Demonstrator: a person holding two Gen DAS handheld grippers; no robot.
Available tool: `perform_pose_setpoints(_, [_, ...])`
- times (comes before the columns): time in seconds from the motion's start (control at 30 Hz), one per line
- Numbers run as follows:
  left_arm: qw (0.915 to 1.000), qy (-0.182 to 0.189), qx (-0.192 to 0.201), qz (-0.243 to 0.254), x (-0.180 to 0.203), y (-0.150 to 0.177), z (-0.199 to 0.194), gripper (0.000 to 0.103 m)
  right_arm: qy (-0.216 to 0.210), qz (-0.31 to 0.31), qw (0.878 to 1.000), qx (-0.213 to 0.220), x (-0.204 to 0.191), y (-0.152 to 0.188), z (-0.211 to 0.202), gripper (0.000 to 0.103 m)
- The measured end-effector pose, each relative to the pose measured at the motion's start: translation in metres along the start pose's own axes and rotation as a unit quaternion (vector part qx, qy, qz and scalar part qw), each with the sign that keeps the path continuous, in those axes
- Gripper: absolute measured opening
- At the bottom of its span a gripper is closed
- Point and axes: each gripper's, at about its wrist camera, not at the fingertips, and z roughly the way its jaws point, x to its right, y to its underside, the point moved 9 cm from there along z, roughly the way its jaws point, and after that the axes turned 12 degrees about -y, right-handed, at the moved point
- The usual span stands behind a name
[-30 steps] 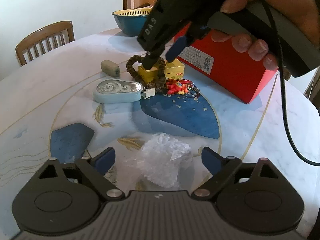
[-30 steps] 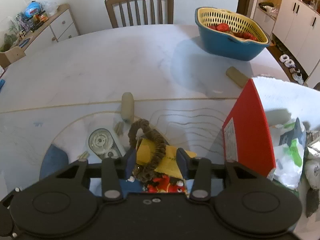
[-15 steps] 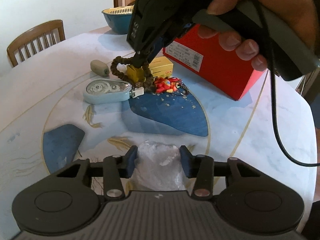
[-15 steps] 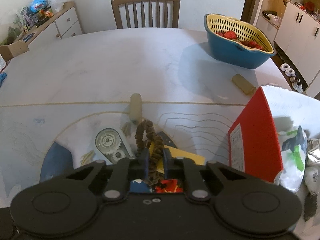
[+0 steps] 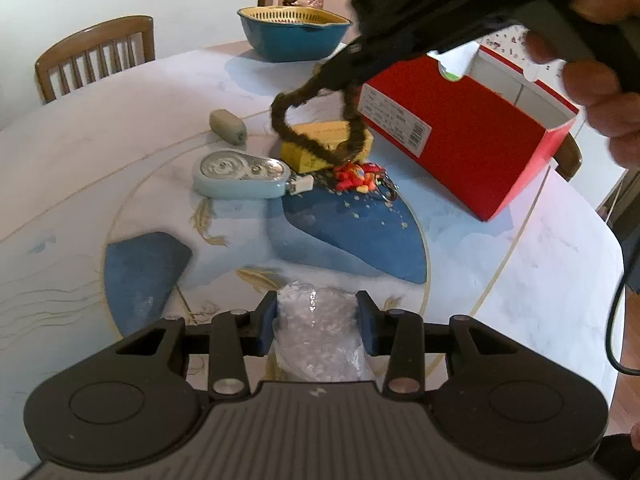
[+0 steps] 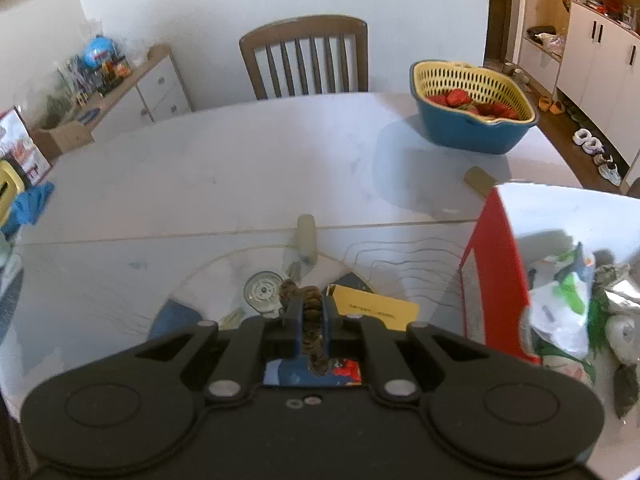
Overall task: Organize objects
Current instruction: 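Carry the bubble wrap and brown rope over the shoebox with both tools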
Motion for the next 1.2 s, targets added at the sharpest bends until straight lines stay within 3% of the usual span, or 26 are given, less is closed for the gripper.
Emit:
perform_pose_setpoints(0.33, [0.9999,-0.009,0.006,-0.01,-0.006,-0.026,-0.03,0.04,-0.018,-0.003,0.999,0.032,0.0,-0.002,-0.066,0.008])
perform_pose_setpoints(0.6, [0.9997,-0.016,0.009,-0.015,0.003,-0.055,-0.05,0.04,-0.017,0.001,0.999,0.049,0.022,0.0,-0.113,0.008])
perform_pose_setpoints(1.2, [0.9992,-0.011,0.037,-0.009,0.091,-0.142,-0.057,0.04,-0.006,-0.003,0.997,0.074,0.109,0.003,-0.182,0.008])
